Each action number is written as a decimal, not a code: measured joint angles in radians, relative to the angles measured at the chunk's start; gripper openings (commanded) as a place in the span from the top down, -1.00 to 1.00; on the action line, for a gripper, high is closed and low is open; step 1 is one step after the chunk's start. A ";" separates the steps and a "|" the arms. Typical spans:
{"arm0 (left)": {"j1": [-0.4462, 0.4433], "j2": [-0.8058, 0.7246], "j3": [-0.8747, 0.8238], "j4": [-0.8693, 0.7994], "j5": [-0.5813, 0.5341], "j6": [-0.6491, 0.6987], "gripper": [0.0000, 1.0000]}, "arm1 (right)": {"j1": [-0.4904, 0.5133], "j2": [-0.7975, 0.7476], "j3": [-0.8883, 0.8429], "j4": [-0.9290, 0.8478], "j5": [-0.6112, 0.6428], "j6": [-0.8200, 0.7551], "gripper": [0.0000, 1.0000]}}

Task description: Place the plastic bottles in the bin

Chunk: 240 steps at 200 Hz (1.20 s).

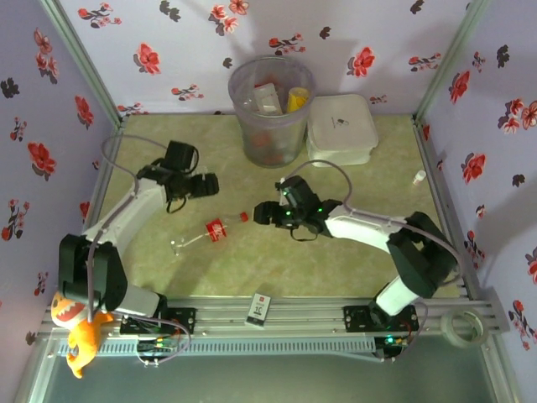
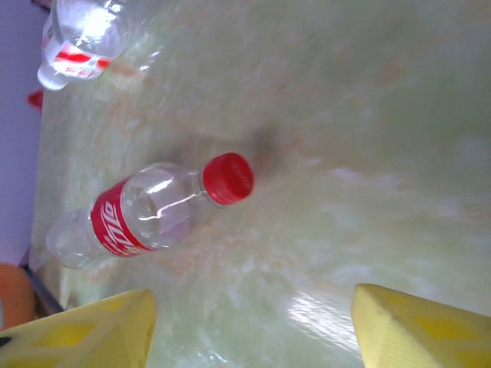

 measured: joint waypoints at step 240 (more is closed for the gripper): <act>-0.521 -0.168 -0.304 -0.190 0.094 -0.273 -0.87 | -0.201 -0.164 -0.030 0.037 0.037 0.038 -0.42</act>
